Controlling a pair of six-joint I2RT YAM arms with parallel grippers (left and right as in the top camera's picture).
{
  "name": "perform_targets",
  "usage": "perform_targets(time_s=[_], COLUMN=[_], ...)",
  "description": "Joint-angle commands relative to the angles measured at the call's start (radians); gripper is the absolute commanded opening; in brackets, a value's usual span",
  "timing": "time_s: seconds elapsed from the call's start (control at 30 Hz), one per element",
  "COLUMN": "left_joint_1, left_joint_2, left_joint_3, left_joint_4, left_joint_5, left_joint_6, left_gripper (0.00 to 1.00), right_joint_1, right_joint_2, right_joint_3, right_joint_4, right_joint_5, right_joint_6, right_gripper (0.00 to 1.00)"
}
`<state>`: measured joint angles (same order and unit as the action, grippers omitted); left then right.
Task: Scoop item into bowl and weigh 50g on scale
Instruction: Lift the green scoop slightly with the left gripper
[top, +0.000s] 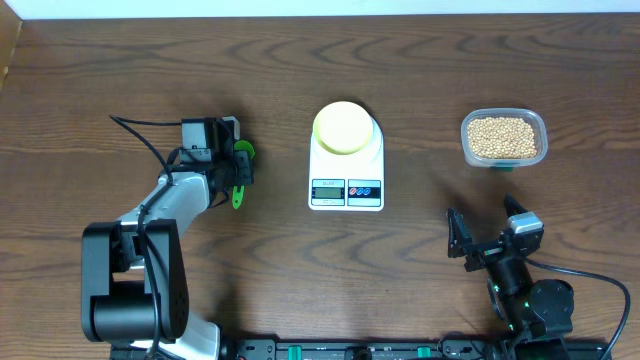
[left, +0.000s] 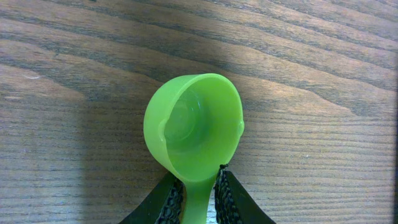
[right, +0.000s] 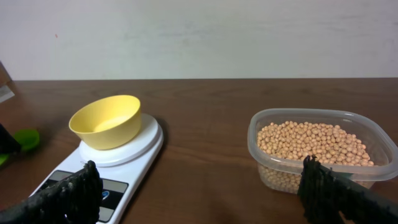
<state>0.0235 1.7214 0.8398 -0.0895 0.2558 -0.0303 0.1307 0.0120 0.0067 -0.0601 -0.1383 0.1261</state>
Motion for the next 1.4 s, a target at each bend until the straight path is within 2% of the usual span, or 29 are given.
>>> perform_targets(time_s=[0.0,0.03,0.1,0.47,0.57,0.67,0.9,1.03,1.37], left_joint_1=[0.003,0.003,0.003,0.001,-0.007,-0.015,-0.016,-0.016,-0.016], left_joint_2=[0.011,0.011,0.010,0.006,0.007,0.007,0.007,0.007,0.007], left_joint_3=[-0.018,-0.018,-0.018,-0.005,-0.006,-0.006,-0.006,-0.007,-0.014], left_joint_4=[-0.007,-0.007,-0.001,-0.020,-0.045,-0.043,-0.033,-0.033,-0.005], left_joint_5=[-0.013,-0.013,-0.013,-0.013,-0.075,-0.136,-0.137,-0.137,-0.137], left_joint_6=[-0.010,-0.009,-0.009,-0.010,-0.049,-0.061,-0.061,-0.061,-0.061], left_gripper=[0.30,0.35,0.39,0.40,0.40,0.35,0.34,0.24,0.24], right_joint_1=[0.008,0.008,0.008,0.008,0.008,0.008,0.008,0.008,0.008], right_joint_2=[-0.006,-0.006,-0.006,-0.006,-0.006,-0.006,-0.006,-0.006,-0.006], right_joint_3=[-0.002,-0.002,-0.002,-0.002,-0.002,-0.002,-0.002,-0.002,-0.002], right_joint_4=[-0.003,-0.003,-0.003,-0.003,-0.003,-0.003,-0.003,-0.003,-0.003], right_joint_5=[0.001,0.000,0.001,0.001,0.000,0.000,0.000,0.001,0.000], right_joint_6=[0.008,0.008,0.008,0.008,0.008,0.008,0.008,0.008,0.008], right_gripper=[0.99,0.99,0.99,0.99,0.99,0.99,0.99,0.99,0.99])
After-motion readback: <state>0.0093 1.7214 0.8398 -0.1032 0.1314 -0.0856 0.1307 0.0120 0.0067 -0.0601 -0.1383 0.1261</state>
